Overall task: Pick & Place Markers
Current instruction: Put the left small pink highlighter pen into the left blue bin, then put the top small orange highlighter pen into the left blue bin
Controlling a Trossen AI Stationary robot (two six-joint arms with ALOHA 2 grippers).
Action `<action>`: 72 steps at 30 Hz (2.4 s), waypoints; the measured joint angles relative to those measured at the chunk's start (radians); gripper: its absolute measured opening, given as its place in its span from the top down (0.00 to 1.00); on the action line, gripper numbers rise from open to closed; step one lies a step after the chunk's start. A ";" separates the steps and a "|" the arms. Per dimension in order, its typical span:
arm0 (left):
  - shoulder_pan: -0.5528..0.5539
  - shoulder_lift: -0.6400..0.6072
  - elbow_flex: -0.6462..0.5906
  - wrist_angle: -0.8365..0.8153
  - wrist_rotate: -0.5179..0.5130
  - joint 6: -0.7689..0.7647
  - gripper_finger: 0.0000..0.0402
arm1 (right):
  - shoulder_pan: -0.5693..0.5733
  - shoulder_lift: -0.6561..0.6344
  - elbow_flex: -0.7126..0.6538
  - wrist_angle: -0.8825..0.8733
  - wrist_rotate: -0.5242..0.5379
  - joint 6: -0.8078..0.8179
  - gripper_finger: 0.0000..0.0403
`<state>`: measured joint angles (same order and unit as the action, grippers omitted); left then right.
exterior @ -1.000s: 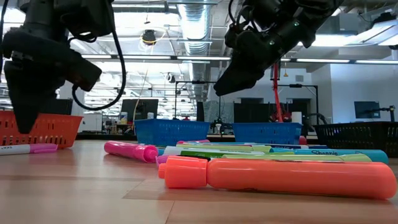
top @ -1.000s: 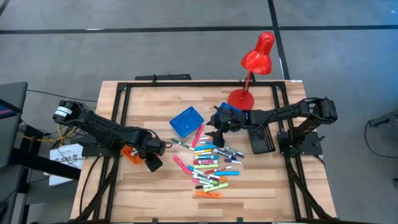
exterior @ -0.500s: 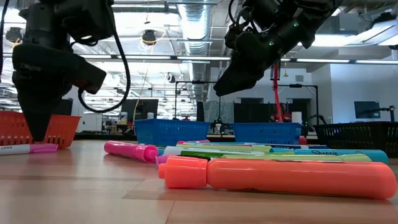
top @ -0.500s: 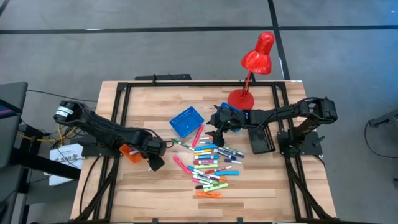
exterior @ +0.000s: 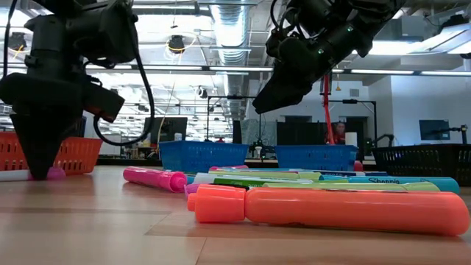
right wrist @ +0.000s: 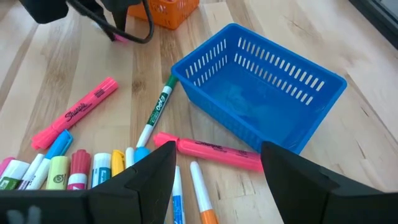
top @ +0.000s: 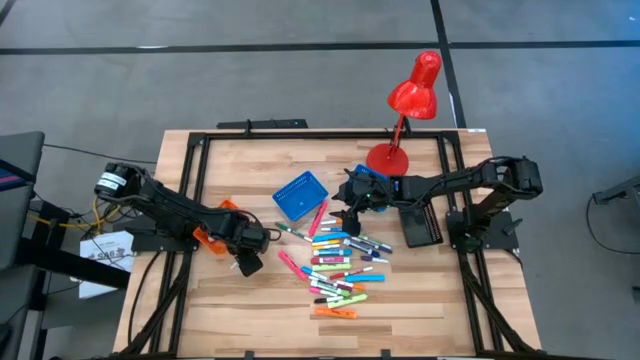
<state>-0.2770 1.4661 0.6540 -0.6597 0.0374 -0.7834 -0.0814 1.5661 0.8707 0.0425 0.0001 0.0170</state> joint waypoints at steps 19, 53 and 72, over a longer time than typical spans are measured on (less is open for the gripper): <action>0.116 -0.254 0.002 0.607 -0.492 0.614 0.89 | 0.000 0.000 0.000 0.078 0.000 -0.002 0.44; 0.382 -0.019 -0.105 1.027 -0.366 0.750 0.64 | -0.006 0.008 0.001 -0.002 0.000 -0.146 0.44; 0.377 -0.223 -0.113 1.027 -0.366 0.758 0.69 | 0.002 0.293 0.110 -0.192 -0.001 -0.141 0.44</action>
<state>0.0998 1.2434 0.5415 0.3672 -0.3290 -0.0257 -0.0792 1.8595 0.9807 -0.1496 -0.0005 -0.1236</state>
